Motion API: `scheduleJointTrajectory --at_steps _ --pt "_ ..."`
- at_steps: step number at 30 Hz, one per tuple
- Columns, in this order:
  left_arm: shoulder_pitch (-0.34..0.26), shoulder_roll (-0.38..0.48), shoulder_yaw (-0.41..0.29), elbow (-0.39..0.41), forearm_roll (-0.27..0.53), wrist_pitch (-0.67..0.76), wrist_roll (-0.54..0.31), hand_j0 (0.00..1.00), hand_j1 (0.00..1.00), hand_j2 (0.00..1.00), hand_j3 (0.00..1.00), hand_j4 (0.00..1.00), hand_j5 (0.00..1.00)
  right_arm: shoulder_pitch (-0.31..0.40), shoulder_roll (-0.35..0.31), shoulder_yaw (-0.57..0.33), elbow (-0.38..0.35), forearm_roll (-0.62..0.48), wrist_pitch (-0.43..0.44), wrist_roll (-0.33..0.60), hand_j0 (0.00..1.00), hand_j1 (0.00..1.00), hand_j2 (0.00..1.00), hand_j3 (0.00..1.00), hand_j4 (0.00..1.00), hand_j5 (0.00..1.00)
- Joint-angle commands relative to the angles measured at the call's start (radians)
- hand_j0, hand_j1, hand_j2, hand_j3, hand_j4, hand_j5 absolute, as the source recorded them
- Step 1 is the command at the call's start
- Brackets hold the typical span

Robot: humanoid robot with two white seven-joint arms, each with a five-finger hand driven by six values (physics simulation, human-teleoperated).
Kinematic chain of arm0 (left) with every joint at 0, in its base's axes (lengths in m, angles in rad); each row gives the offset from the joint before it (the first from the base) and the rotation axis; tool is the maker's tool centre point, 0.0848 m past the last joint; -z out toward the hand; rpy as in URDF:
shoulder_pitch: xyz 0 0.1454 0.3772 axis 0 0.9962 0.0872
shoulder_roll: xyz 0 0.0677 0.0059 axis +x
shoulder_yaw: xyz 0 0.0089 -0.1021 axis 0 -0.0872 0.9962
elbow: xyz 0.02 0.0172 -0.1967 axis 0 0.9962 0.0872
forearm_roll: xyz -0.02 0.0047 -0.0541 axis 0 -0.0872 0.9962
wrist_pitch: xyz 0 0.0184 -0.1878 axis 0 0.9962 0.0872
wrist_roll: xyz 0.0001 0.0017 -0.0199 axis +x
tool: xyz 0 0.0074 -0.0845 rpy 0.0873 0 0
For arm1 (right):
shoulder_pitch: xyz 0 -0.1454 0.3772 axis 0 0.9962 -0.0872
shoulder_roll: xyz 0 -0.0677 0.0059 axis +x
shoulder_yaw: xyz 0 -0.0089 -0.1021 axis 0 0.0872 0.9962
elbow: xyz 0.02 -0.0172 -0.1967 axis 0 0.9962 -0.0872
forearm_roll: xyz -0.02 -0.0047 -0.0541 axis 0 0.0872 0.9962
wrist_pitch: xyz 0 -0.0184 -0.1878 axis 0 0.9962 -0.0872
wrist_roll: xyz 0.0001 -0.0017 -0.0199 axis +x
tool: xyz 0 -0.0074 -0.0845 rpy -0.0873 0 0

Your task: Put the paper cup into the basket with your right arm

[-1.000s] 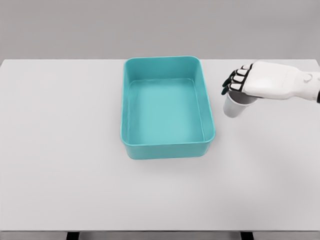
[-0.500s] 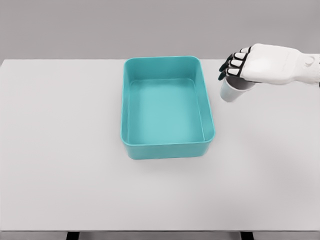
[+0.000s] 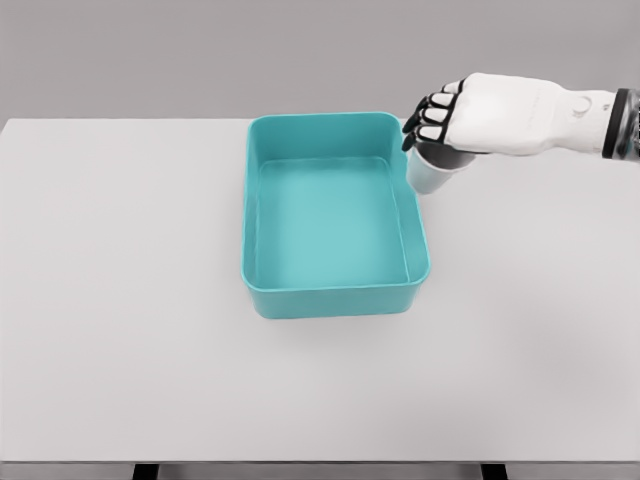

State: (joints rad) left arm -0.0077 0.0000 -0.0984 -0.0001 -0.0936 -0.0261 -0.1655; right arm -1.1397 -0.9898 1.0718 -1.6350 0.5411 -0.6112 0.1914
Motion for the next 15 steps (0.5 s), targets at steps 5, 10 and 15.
scheduleJointTrajectory --at_steps 5,10,15 --pt "0.0 0.0 -0.001 0.0 0.0 0.0 0.0 1.0 1.0 1.0 1.0 1.0 1.0 -0.015 0.034 0.011 0.004 -0.006 0.0 0.0 0.49 0.49 0.49 0.49 0.49 0.49" --pt "0.0 0.0 0.002 0.0 0.0 0.0 0.0 1.0 1.0 1.0 1.0 1.0 1.0 -0.025 0.094 0.025 0.032 -0.006 0.0 0.002 0.49 0.49 0.49 0.49 0.49 0.49" --pt "0.0 0.0 -0.001 0.0 0.0 0.0 0.0 1.0 1.0 1.0 1.0 1.0 1.0 -0.026 0.146 0.048 0.061 -0.001 0.0 0.003 0.49 0.49 0.49 0.49 0.49 0.49"
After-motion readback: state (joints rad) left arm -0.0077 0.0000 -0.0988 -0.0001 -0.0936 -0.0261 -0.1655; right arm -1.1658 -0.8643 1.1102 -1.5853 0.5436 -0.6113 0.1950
